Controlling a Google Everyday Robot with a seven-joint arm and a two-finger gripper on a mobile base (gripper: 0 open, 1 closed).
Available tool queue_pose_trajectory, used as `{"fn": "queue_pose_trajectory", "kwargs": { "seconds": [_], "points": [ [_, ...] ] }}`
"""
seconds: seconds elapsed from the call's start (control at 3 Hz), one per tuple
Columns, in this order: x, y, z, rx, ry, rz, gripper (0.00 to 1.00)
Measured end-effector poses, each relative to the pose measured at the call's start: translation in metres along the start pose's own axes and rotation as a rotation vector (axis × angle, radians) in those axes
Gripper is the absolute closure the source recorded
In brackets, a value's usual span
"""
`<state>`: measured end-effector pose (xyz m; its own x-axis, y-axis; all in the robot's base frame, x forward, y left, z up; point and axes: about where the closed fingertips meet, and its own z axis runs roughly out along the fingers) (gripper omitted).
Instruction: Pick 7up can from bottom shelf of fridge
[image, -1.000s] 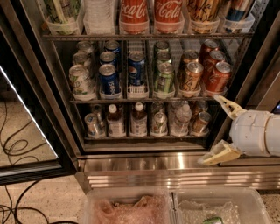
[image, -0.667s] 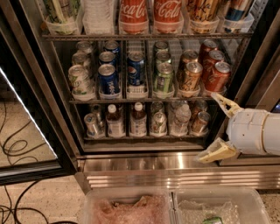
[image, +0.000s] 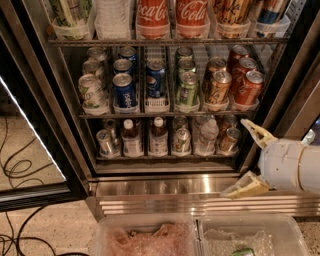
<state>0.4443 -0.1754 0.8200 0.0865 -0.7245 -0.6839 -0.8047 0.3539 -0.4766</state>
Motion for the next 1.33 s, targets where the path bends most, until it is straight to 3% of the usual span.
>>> {"fn": "queue_pose_trajectory", "kwargs": {
  "seconds": [0.33,0.67,1.0,1.33],
  "points": [
    [0.014,0.034,0.009,0.009,-0.035,0.037,0.00],
    [0.029,0.062,0.025,0.015,-0.052,0.031,0.00],
    [0.063,0.090,0.065,0.025,-0.070,0.037,0.00],
    [0.063,0.090,0.065,0.025,-0.070,0.037,0.00]
  ]
}}
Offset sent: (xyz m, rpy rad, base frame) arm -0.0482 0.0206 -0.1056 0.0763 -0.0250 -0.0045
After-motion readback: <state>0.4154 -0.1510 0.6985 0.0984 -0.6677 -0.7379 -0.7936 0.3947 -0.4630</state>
